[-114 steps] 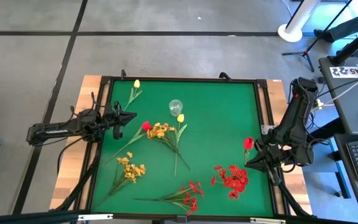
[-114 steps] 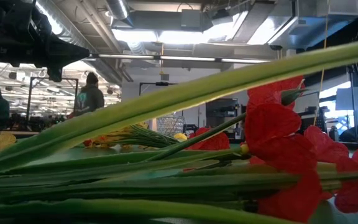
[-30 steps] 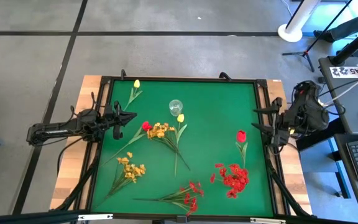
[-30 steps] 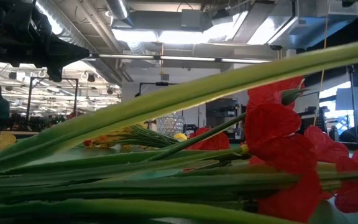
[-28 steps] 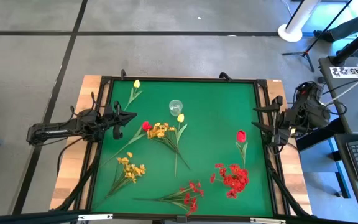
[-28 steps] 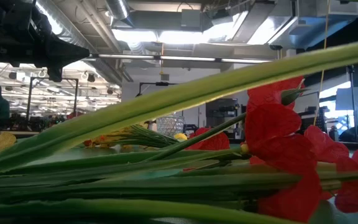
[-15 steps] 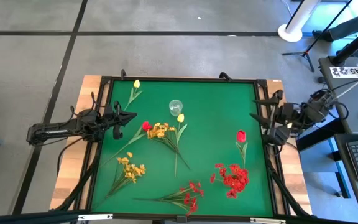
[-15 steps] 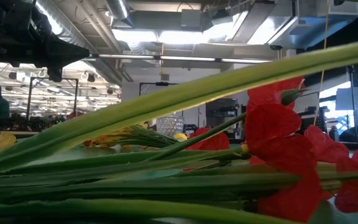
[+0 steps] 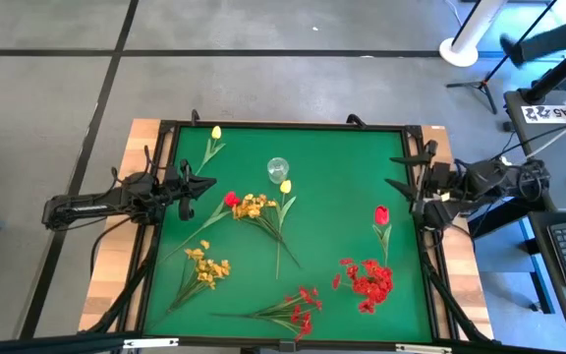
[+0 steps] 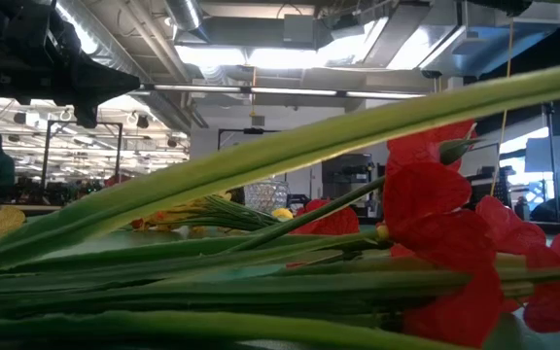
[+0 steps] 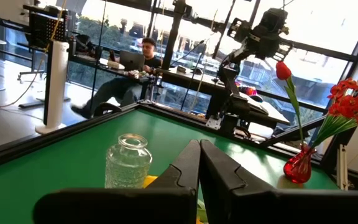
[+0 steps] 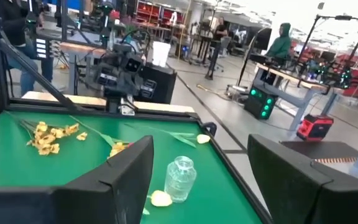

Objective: Sort flowers into vase by color
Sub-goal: Put the top left yellow flower into the transparent vase

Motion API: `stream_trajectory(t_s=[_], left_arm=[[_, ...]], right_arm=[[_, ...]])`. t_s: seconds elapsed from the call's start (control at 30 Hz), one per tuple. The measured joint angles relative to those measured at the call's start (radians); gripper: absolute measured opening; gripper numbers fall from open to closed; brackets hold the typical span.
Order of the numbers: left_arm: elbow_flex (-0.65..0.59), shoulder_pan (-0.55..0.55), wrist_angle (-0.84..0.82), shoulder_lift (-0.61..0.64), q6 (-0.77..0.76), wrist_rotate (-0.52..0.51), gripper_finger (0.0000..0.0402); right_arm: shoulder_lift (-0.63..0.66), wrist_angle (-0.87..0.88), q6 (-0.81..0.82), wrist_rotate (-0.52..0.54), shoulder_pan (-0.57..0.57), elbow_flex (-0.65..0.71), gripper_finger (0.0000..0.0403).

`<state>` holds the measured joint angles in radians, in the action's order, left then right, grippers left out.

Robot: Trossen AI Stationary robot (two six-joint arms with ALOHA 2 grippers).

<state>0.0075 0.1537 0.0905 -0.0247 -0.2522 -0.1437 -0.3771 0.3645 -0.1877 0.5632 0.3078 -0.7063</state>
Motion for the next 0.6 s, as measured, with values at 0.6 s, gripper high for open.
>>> stream_trajectory(t_s=[0.6], left_arm=[[0.0,0.0,0.0,0.0,-0.002,0.0,0.0005]], right_arm=[[-0.047,0.006,-0.06,-0.279,-0.457,0.0,0.0259]])
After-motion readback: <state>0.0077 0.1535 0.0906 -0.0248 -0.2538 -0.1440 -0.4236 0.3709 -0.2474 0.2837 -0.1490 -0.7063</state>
